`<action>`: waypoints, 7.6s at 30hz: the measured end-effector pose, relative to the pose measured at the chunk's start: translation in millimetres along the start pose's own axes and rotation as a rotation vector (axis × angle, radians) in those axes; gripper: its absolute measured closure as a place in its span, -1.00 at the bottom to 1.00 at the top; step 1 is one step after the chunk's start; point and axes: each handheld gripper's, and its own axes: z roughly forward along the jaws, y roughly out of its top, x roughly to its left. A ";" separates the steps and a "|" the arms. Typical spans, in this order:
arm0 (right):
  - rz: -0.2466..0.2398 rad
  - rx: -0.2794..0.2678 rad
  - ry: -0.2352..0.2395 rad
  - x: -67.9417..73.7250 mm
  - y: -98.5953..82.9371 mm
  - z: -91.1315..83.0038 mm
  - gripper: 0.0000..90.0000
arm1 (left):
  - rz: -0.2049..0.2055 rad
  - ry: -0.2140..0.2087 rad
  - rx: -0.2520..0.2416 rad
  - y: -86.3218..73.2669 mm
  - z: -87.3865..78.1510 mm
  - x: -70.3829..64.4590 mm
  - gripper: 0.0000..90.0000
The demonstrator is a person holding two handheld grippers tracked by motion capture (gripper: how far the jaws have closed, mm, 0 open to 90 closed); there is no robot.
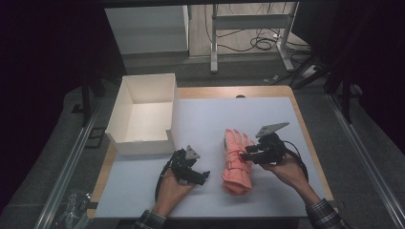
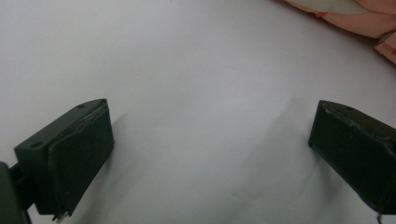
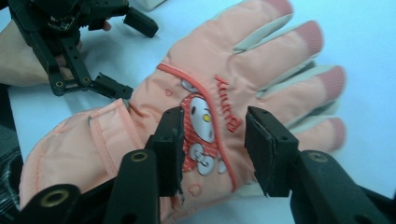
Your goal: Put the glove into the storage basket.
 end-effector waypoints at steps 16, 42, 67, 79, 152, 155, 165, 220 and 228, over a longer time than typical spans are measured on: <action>0.008 -0.077 -0.082 -9.7 -27.6 -18.1 0.18 | 0.001 -0.004 -0.012 -0.2 -1.2 -0.6 -0.96; 0.023 -0.071 -0.056 10.5 -86.8 -8.3 0.81 | -0.014 0.062 0.007 -33.4 -36.4 7.1 -0.93; -0.016 -0.056 0.008 34.1 -87.6 15.9 0.81 | -0.054 0.032 -0.008 -38.8 -34.2 11.4 -0.94; -0.013 -0.074 0.027 41.1 -73.1 36.1 0.80 | -0.054 0.032 -0.008 -38.8 -34.2 11.4 -0.94; 0.058 -0.101 -0.287 -13.1 -86.7 12.1 -0.43 | -0.017 -0.025 0.014 -24.5 -33.2 6.9 -1.00; 0.083 -0.089 -0.316 -19.7 -91.7 8.0 -0.49 | 0.000 -0.051 0.005 -15.5 -34.9 4.9 -1.00; 0.113 -0.054 -0.351 -30.8 -102.7 9.1 -0.70 | 0.006 -0.121 -0.013 13.8 -42.9 6.8 -1.00; 0.119 -0.056 -0.359 -31.4 -103.9 10.2 -0.77 | 0.199 -0.141 0.277 118.3 65.1 -12.1 -0.99; 0.118 -0.056 -0.359 -31.3 -103.9 10.2 -0.77 | 0.200 -0.144 0.316 115.2 67.9 -15.3 -0.85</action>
